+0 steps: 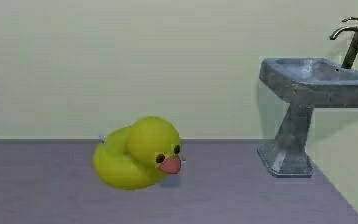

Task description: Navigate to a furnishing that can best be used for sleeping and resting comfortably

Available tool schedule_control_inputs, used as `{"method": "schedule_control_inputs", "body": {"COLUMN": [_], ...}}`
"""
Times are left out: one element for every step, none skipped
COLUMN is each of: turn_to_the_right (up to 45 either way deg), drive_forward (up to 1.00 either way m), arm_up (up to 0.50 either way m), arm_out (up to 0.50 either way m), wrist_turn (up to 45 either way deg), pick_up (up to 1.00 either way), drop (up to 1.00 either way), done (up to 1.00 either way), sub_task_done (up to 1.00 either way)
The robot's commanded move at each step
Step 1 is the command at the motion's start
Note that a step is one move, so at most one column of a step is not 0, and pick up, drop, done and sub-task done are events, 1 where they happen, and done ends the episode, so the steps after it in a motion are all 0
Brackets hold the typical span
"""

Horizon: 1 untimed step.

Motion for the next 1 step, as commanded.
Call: {"method": "schedule_control_inputs", "body": {"turn_to_the_right": [45.0], "drive_forward": [0.00], "arm_up": [0.00], "arm_out": [0.00], "wrist_turn": [0.0], "pick_up": [0.00], "drop": [0.00], "done": [0.00], "sub_task_done": [0.00]}}
